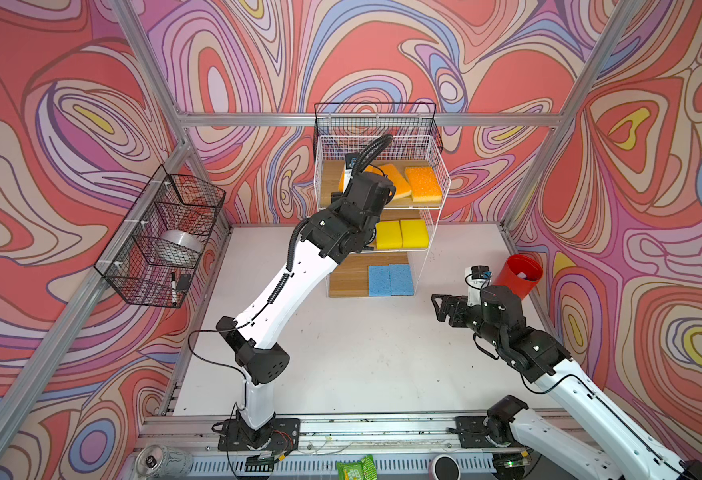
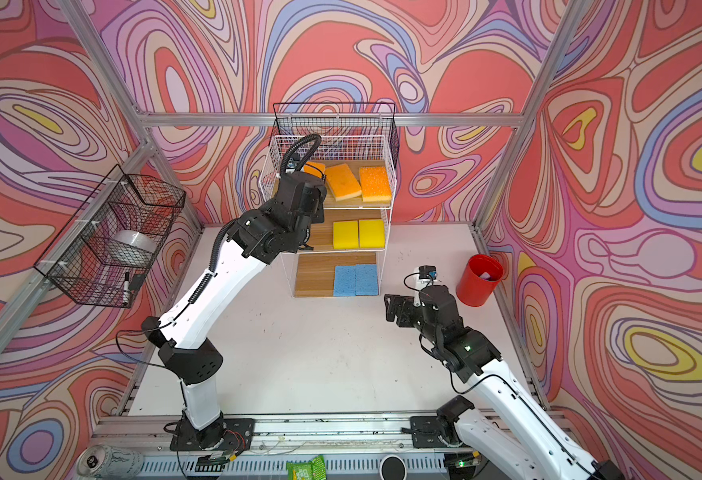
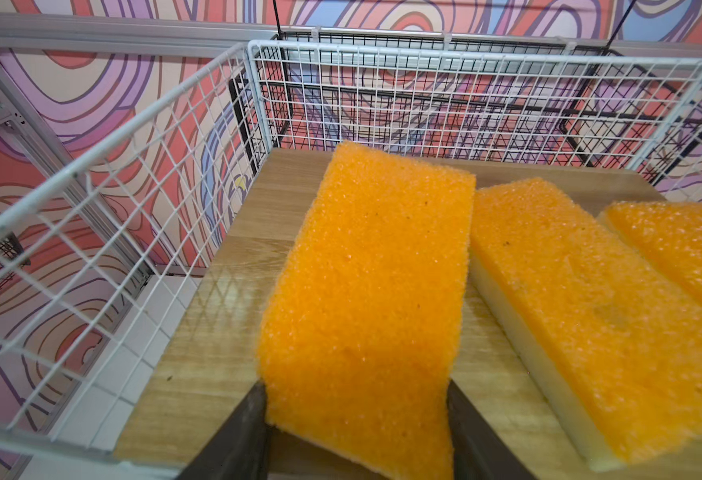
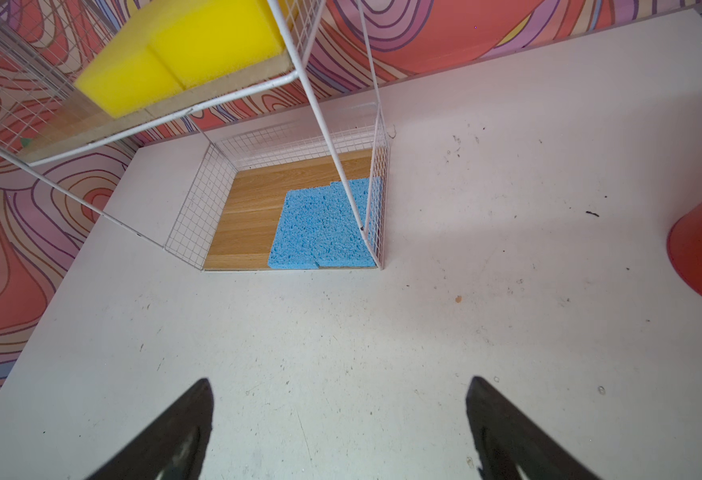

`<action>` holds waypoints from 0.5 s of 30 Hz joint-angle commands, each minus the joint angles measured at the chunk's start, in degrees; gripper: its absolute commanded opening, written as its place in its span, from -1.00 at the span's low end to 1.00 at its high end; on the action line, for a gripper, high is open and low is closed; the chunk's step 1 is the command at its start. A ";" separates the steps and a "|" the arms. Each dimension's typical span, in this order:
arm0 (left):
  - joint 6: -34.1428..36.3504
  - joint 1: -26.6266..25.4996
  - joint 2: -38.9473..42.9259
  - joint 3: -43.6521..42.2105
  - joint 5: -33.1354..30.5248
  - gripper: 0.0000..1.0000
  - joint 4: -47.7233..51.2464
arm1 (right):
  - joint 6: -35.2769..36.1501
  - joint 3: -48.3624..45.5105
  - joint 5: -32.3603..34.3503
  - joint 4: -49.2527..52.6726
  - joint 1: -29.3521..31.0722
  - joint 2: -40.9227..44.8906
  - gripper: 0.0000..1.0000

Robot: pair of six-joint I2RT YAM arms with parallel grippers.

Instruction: Place and organize the cleaning sponges onto the shelf

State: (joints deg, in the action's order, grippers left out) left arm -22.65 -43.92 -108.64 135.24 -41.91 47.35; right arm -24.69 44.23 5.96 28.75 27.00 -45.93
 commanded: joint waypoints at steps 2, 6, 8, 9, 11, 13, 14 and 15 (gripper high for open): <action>0.77 -0.70 -1.02 1.29 1.50 0.24 1.11 | 0.24 -0.28 -0.38 -1.16 -0.24 -0.36 0.97; 1.18 -0.73 -2.49 3.58 0.29 0.31 1.83 | 0.26 -0.19 -0.43 -1.08 -0.25 -0.28 0.97; 1.38 -0.64 -3.32 5.10 -0.62 0.34 2.58 | 0.26 -0.23 -0.43 -1.02 -0.27 -0.15 0.97; 1.39 -0.57 -3.59 5.88 -1.24 0.35 3.07 | 0.27 -0.35 -0.57 -1.06 -0.26 -0.18 0.97; 1.30 -0.47 -3.51 6.41 -2.52 0.35 3.58 | 0.18 -0.45 -0.53 -1.08 -0.28 -0.12 0.97; 0.81 -0.13 -2.84 6.35 -3.39 0.34 4.00 | 0.20 -0.46 -0.59 -1.10 -0.28 -0.05 0.97; 0.62 0.14 -2.37 6.14 -3.49 0.33 4.14 | 0.21 -0.46 -0.58 -1.09 -0.25 -0.10 0.97; 0.59 0.37 -1.93 5.90 -3.73 0.32 4.15 | 0.19 -0.46 -0.59 -1.07 -0.26 -0.08 0.97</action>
State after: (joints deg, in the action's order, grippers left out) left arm -22.13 -44.14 -111.57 140.14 -43.22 49.04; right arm -24.69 44.23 5.63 28.73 27.00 -46.26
